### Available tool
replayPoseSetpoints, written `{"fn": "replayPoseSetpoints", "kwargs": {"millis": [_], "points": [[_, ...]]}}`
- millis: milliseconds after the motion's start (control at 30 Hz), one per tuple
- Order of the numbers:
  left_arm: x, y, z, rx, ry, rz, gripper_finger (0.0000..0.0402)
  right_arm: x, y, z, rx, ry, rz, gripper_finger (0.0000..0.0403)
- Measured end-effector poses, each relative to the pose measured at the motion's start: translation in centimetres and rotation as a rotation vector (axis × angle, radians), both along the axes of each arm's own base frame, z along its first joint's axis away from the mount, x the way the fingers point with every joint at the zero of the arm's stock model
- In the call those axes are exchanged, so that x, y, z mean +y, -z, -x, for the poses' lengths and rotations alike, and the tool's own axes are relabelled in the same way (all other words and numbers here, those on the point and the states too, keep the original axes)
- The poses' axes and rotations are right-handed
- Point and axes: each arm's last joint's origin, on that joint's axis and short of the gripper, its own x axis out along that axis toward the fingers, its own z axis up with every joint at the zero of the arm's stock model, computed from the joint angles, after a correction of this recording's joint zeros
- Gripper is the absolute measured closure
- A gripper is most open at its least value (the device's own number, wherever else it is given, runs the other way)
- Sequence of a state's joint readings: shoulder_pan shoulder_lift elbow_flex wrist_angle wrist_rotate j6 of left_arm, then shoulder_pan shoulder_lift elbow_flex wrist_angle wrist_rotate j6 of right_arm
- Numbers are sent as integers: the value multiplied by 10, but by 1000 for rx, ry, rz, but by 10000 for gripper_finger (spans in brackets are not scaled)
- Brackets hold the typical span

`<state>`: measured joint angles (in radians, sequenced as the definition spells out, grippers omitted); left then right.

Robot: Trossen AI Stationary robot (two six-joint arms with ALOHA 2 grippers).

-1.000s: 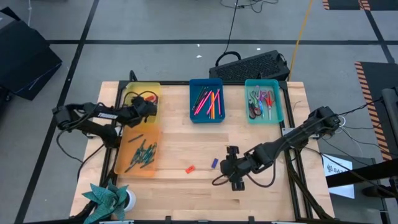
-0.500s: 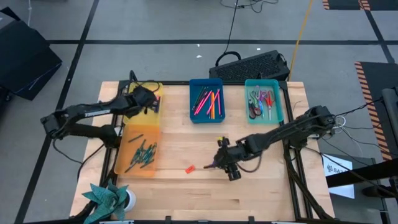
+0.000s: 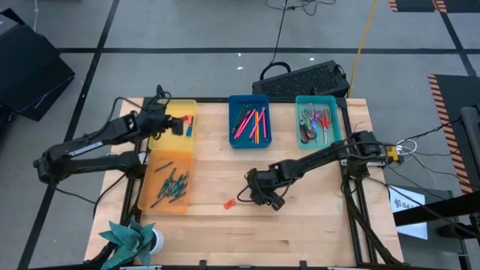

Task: Sort crayons/erasers/pens/pencils in bins
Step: Put the purple eraser into the yellow bin

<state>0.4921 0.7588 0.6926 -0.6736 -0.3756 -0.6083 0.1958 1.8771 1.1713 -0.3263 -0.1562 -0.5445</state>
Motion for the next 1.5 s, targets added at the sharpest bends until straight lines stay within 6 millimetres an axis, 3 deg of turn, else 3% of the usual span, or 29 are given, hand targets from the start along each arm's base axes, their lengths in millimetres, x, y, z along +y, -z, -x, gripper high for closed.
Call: {"fn": "replayPoseSetpoints", "kwargs": {"millis": [333, 700, 1100, 1300, 1500], "points": [[-32, -8, -1, -144, 116, 40, 172, -2, 16, 8, 53, -192, 23, 228], [-56, -5, -13, -184, 142, 55, 177, -16, 18, 18, 119, -31, 19, 281], [-69, 3, -27, -156, 151, 71, 176, -24, 15, 21, 130, -63, 46, 265], [-80, 6, -32, -181, 158, 102, 176, -20, 16, 19, 93, -70, 43, 290], [-96, 14, -45, -323, 224, 176, 176, -20, 22, 25, 101, -68, 46, 332]]}}
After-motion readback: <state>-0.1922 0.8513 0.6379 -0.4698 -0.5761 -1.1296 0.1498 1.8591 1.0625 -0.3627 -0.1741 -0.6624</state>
